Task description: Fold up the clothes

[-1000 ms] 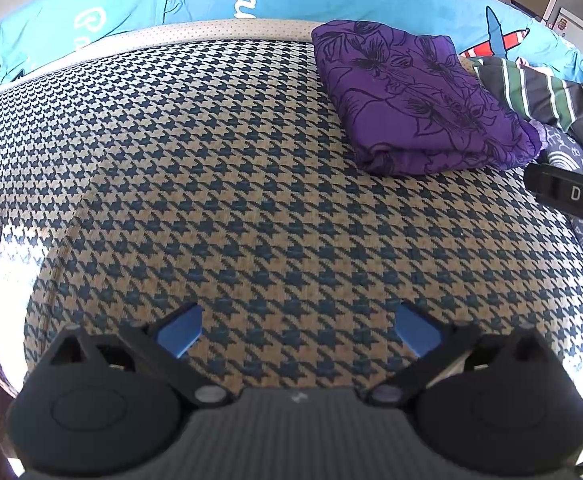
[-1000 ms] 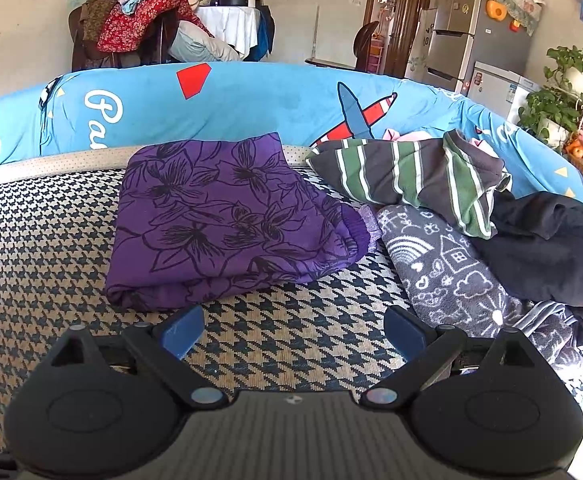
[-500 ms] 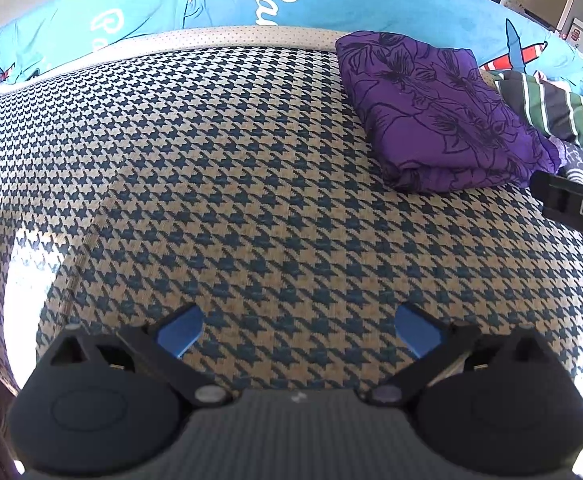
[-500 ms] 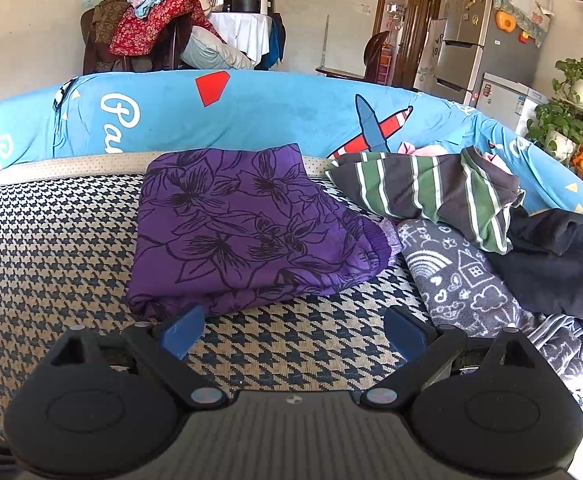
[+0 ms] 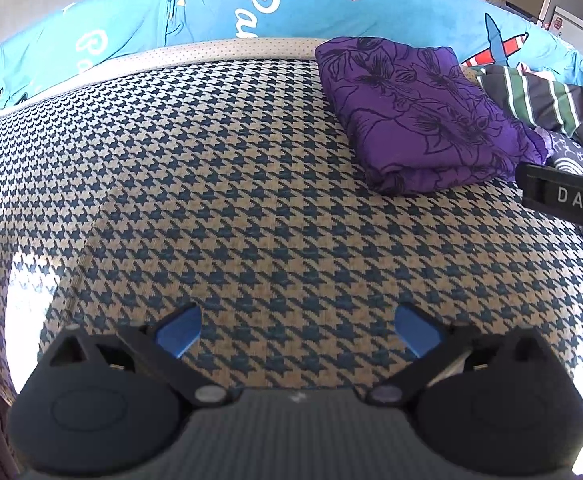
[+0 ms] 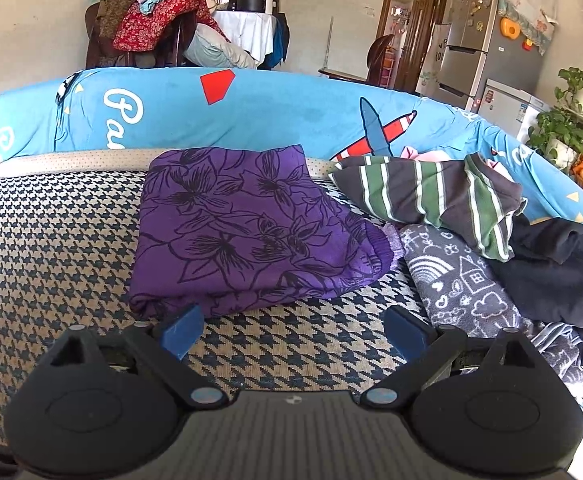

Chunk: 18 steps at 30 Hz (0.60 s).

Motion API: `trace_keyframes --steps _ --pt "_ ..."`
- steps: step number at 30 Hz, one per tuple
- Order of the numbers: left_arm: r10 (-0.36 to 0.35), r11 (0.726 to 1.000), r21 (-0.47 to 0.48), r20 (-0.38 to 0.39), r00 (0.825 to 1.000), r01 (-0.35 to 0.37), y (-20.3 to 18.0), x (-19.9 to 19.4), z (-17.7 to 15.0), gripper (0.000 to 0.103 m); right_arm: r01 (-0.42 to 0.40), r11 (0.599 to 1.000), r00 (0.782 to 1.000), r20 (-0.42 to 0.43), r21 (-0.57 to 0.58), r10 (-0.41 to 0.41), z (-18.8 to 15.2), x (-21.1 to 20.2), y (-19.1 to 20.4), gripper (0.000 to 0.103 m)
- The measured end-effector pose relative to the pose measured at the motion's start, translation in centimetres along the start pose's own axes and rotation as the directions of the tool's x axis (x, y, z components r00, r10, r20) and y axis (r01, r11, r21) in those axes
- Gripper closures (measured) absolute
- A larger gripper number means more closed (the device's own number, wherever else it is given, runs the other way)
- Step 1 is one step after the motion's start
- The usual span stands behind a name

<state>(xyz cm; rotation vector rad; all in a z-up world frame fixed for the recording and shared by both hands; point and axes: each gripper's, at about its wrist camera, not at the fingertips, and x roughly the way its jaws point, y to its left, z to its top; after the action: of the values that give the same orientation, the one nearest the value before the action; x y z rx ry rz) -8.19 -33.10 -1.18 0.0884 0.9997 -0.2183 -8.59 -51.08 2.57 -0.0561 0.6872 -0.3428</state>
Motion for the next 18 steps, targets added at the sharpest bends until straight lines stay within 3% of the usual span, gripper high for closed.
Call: trace_keyframes --steps 11,18 --pt "0.010 0.999 0.031 0.013 1.000 -0.011 -0.7 0.1 0.4 0.000 0.013 0.997 1.000 -0.029 0.077 -0.011 -0.3 0.4 -1.9 0.006" --pt "0.024 0.999 0.045 0.020 1.000 -0.025 -0.7 -0.3 0.2 0.000 -0.100 0.969 0.992 -0.049 0.226 0.114 -0.5 0.8 -3.3 0.006"
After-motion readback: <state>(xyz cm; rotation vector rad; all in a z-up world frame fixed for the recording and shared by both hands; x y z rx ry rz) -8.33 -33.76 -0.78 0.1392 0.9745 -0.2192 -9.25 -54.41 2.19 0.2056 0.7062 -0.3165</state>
